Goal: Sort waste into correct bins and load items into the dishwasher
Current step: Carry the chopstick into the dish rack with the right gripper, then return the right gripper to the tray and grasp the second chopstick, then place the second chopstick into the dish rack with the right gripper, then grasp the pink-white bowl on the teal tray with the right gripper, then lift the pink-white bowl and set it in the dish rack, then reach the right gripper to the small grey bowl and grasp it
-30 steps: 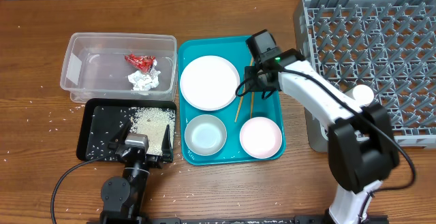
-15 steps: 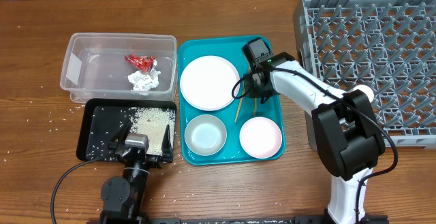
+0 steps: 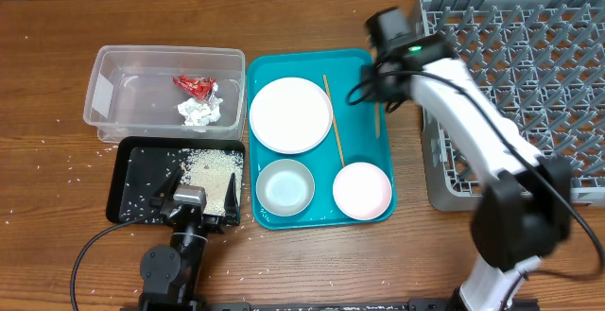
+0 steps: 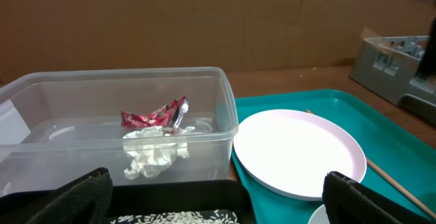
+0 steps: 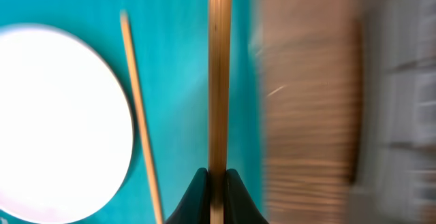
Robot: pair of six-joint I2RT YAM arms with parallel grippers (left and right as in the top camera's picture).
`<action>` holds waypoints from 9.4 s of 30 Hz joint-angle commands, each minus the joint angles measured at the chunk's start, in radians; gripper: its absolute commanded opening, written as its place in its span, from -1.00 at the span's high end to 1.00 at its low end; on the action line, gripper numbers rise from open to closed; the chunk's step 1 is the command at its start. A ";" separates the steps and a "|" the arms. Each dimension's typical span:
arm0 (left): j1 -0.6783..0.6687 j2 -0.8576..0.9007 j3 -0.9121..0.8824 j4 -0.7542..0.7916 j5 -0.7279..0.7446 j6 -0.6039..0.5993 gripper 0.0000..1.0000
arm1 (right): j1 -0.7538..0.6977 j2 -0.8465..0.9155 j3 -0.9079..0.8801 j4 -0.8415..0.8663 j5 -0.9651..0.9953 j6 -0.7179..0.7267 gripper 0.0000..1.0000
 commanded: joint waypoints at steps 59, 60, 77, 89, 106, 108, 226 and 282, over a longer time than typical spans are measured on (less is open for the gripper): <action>0.006 -0.011 -0.004 -0.001 0.014 0.016 -1.00 | 0.195 0.136 -0.323 0.272 0.027 -0.114 0.44; 0.006 -0.011 -0.004 -0.001 0.014 0.016 -1.00 | 0.186 0.136 -0.323 0.272 0.037 -0.114 0.54; 0.006 -0.011 -0.004 -0.001 0.014 0.016 -1.00 | -0.048 -0.174 -0.086 0.062 0.061 -0.185 0.92; 0.006 -0.011 -0.004 -0.001 0.014 0.016 -1.00 | -0.243 -0.100 -0.148 -0.019 0.114 -0.332 0.91; 0.006 -0.011 -0.004 -0.001 0.014 0.016 -1.00 | -0.089 -0.297 -0.087 -0.164 -0.320 -0.259 0.33; 0.006 -0.011 -0.004 -0.001 0.014 0.016 -1.00 | -0.061 -0.336 -0.087 -0.217 -0.343 -0.301 0.33; 0.006 -0.011 -0.004 -0.001 0.014 0.016 -1.00 | -0.065 -0.137 -0.387 0.237 1.229 -0.037 0.92; 0.006 -0.011 -0.004 -0.001 0.014 0.016 -1.00 | 0.359 -0.064 -0.332 0.066 -0.406 0.298 -0.11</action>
